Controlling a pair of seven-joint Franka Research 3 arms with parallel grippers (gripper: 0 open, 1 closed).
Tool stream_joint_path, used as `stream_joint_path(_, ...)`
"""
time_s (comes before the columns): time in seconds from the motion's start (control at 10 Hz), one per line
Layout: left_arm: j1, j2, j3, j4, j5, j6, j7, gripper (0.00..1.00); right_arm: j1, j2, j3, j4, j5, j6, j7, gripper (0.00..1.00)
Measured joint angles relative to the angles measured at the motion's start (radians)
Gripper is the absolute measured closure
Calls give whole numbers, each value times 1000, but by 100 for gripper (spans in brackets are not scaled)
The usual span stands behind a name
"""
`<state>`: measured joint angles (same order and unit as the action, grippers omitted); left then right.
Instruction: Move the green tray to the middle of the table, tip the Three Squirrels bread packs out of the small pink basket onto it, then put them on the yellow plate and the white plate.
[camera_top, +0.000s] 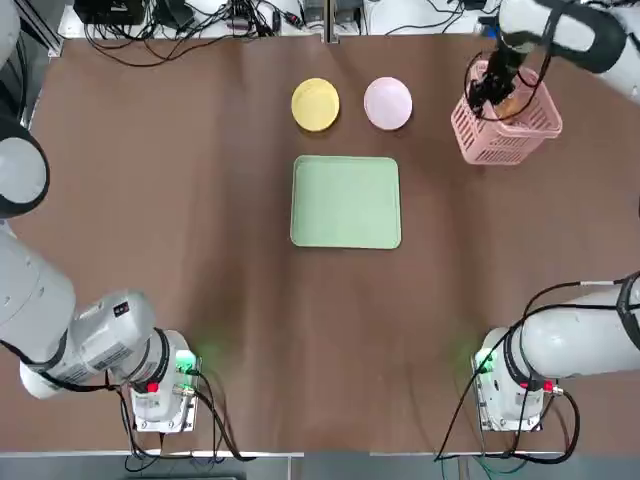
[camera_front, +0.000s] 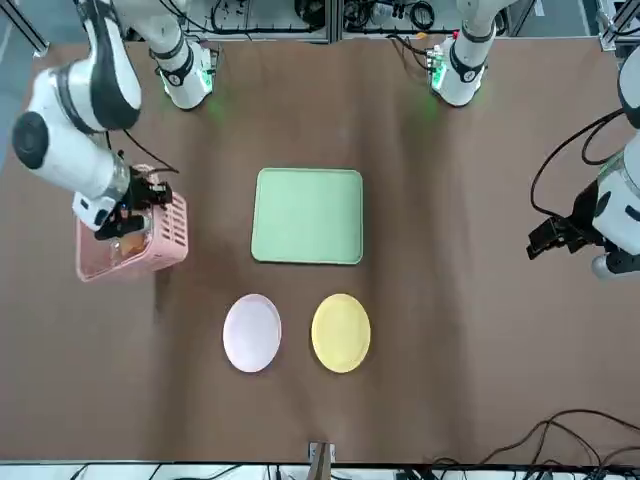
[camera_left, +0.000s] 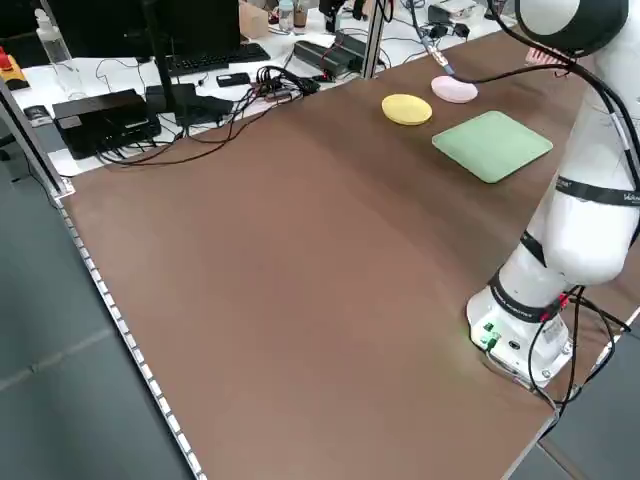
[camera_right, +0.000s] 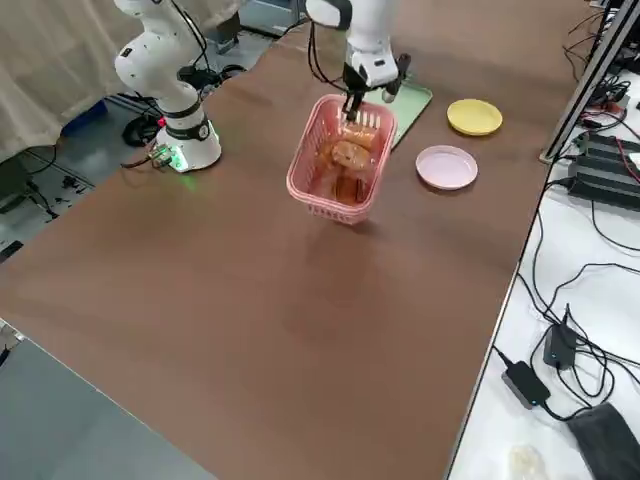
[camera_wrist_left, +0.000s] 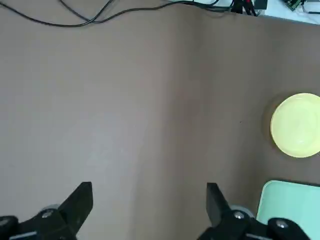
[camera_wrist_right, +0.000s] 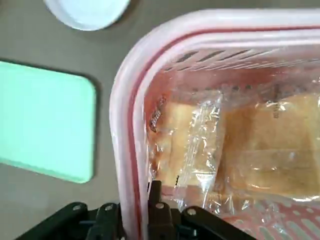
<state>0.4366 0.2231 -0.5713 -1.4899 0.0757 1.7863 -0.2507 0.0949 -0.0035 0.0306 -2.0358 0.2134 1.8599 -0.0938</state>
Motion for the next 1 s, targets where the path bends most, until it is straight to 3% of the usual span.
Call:
stream_joint_path(0.4,3,0,0,0,-7,0,41,0,99,-27,3,1,343,-10,1,93)
stream_joint_path(1.0,9,0,4,0,-25,0,108,0,359,16,6,-39,733,300,9,93)
